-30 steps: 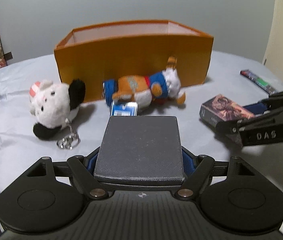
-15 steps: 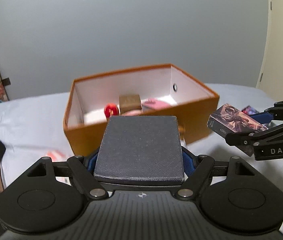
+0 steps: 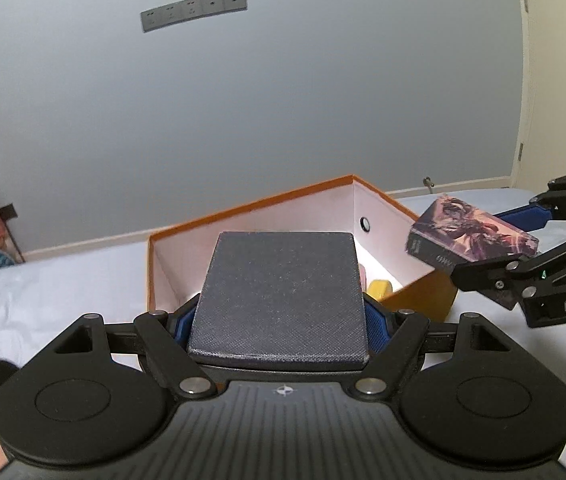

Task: Organize objects
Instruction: 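Lower the grey box and card deck into the orange box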

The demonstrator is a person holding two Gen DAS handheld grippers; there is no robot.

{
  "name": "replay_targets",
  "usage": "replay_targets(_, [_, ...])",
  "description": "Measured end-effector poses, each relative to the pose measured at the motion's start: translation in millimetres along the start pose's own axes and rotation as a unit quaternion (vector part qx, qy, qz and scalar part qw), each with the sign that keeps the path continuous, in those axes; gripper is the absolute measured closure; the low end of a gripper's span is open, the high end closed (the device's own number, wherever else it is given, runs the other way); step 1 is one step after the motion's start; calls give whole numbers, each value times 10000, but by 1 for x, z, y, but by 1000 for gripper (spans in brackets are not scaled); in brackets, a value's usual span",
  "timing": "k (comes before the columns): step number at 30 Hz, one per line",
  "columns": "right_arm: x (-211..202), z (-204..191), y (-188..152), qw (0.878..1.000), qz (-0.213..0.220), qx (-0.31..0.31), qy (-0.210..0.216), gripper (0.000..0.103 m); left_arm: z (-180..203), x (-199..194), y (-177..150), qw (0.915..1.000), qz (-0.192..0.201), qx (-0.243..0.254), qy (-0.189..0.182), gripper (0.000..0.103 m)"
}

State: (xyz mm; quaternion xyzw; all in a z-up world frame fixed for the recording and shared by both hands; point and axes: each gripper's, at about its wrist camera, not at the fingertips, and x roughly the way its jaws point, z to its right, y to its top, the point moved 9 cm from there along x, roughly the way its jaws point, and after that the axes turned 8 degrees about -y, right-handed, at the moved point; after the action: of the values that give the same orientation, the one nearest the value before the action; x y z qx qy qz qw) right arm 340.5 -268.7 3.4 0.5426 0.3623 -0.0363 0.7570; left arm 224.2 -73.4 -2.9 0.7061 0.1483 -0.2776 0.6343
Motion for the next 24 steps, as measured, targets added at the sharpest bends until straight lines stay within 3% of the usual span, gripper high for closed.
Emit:
replay_targets(10, [29,7,19,9998,-175,-112,-49,43,4,51,42,9993,-18,231,-281,13])
replay_targets(17, [66,20,33,9995,-262,107,-130,43,-11,94,72,9982,-253,-132,-536,13])
replay_targets(24, [102,21,36,9987,-457,166,-159,44,-9,133,78,9966,-529,-208,-604,13])
